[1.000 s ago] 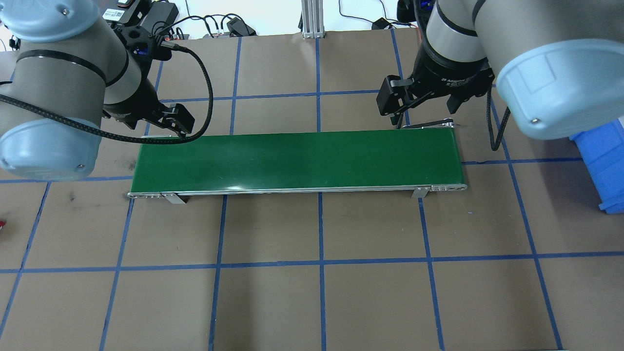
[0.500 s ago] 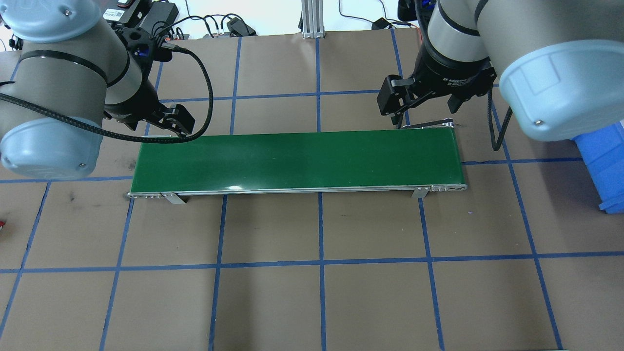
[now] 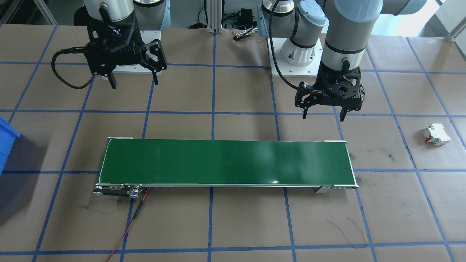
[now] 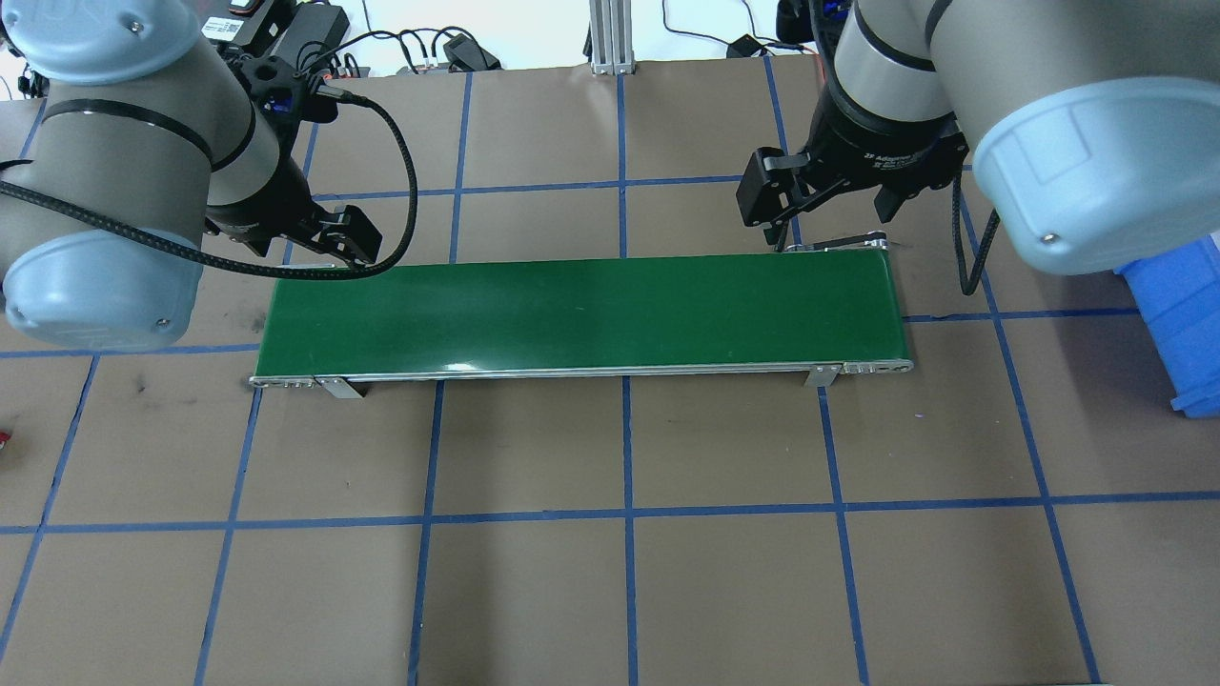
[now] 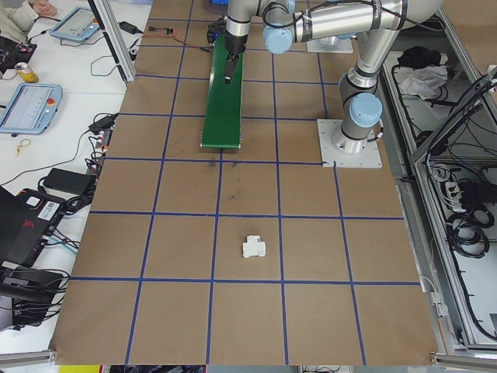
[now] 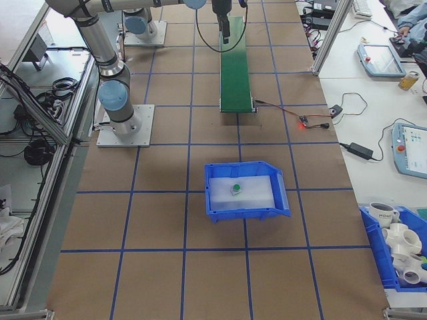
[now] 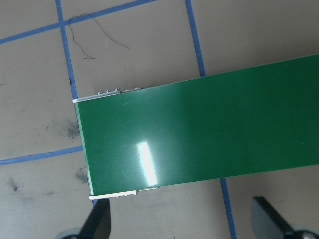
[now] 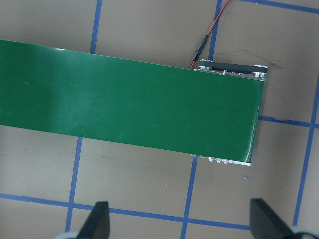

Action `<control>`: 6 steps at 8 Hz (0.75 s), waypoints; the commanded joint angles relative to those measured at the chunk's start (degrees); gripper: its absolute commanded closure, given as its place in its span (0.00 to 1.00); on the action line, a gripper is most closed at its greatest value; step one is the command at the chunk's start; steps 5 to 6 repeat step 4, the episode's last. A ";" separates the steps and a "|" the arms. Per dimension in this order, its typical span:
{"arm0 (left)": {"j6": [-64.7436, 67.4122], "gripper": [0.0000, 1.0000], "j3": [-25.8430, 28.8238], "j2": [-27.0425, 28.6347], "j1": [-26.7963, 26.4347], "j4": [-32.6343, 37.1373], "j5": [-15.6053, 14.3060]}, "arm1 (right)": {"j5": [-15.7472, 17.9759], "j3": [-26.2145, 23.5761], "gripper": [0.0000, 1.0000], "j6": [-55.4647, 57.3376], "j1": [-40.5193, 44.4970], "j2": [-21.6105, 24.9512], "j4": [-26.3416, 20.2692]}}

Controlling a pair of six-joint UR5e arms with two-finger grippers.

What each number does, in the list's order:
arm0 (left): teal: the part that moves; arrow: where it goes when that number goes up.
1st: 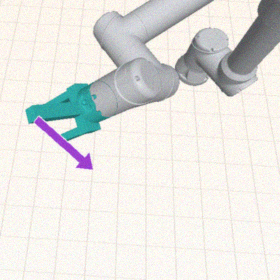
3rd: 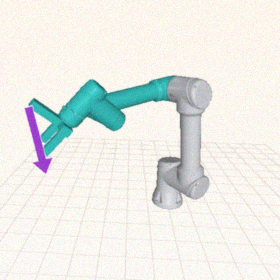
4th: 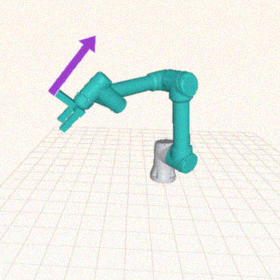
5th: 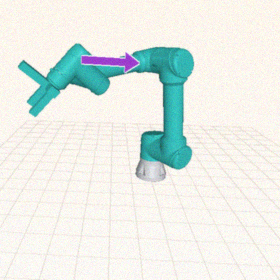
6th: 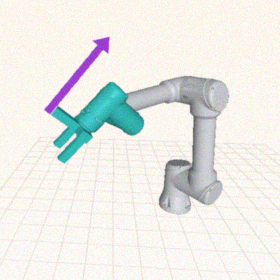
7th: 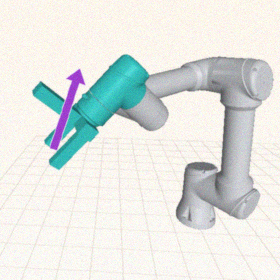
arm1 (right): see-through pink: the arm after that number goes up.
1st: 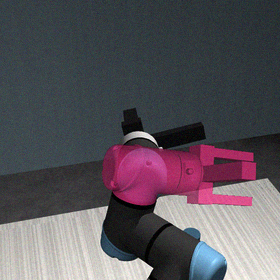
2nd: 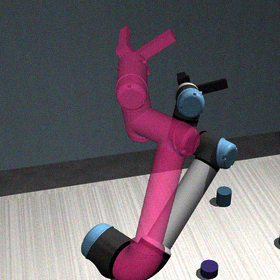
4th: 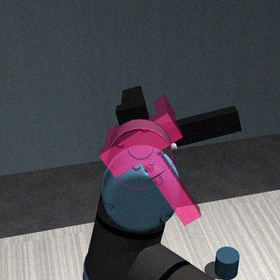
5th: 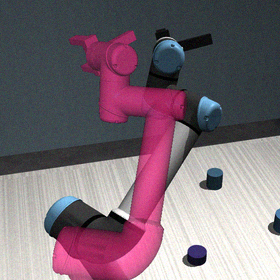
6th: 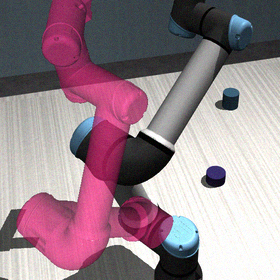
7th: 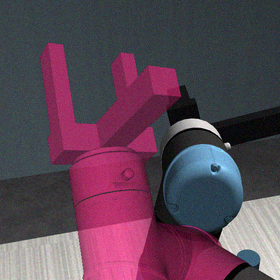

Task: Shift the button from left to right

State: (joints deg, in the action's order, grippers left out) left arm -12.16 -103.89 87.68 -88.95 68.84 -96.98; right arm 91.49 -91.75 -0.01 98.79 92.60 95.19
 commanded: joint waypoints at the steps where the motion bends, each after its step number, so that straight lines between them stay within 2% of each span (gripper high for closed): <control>1: -0.06 0.00 0.09 0.13 0.00 0.06 -0.14 | -0.08 -0.01 0.00 0.01 0.00 -0.05 0.08; 6: -0.06 0.00 0.09 0.13 0.00 0.06 -0.05 | 0.00 0.08 0.00 0.01 0.00 -0.06 0.08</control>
